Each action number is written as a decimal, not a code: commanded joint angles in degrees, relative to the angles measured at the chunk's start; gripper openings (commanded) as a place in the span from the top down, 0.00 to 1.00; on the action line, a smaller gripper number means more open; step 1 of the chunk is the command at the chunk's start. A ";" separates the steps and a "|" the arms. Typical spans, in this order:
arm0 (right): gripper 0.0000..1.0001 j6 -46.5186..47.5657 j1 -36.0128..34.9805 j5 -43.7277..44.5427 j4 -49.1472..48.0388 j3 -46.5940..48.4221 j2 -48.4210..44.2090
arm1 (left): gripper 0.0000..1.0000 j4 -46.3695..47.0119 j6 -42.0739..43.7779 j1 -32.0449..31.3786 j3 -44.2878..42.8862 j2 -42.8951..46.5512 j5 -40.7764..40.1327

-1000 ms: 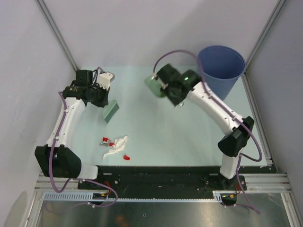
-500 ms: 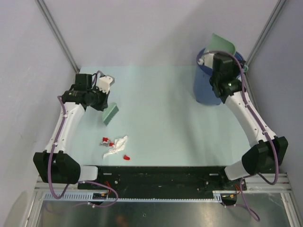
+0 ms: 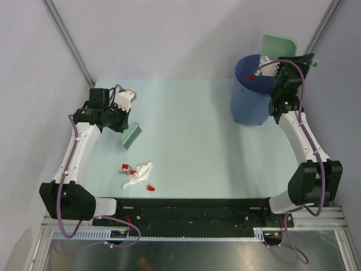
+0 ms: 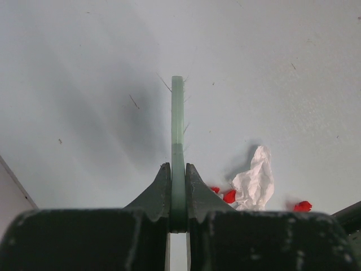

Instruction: Sweep away the paper scraps from the table

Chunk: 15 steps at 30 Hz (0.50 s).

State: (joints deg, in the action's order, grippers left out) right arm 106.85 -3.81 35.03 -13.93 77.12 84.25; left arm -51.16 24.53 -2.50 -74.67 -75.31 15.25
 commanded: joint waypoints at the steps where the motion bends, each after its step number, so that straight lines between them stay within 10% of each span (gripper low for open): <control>1: 1.00 6.18 1.61 -3.83 -3.46 0.05 2.58 | 1.00 1.32 1.30 -0.05 -0.65 2.36 1.10; 9: 1.00 -3.20 -3.46 4.77 -12.89 5.81 2.68 | 1.00 1.32 1.75 -0.05 0.50 3.59 0.66; 15: 1.00 -44.21 -17.24 12.43 21.70 26.01 1.80 | 1.00 1.32 0.16 -0.05 -0.12 3.59 2.68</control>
State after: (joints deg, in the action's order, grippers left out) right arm 91.33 -11.99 42.37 -9.54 89.25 88.73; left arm -51.13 24.99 -2.50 -74.08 -73.69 15.49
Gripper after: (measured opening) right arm 0.324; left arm 0.095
